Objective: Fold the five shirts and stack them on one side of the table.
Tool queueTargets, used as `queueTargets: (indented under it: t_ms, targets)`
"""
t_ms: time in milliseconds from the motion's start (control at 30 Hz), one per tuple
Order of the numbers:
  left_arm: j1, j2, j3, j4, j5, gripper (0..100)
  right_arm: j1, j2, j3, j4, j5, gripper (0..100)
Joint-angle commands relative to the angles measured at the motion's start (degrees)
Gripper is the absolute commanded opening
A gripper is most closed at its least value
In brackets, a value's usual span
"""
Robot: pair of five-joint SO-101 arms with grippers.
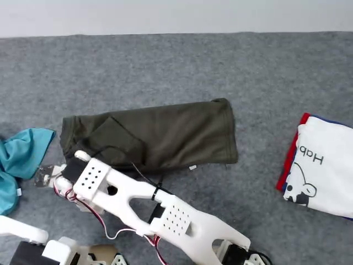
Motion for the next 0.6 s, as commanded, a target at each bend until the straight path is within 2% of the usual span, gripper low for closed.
queueTargets:
  t_ms: [0,100,267,433,567]
  targets:
    - [-0.26,-2.11,-2.07,0.26,0.44,4,2.77,2.07,-3.08,-1.19,-0.53,17.7]
    - [-0.26,-2.11,-2.07,0.26,0.35,4,3.47,2.86,-3.87,-0.66,-0.53,16.5]
    - [-0.09,-2.11,-2.07,0.35,0.35,4,3.74,2.59,-10.55,1.80,-0.53,1.3]
    - [0.18,-2.11,-2.07,0.53,0.35,4,4.88,2.59,-17.05,2.86,-0.35,1.0]
    - [0.26,-2.11,-2.07,0.35,0.35,4,6.37,2.51,-21.01,2.95,3.43,1.0]
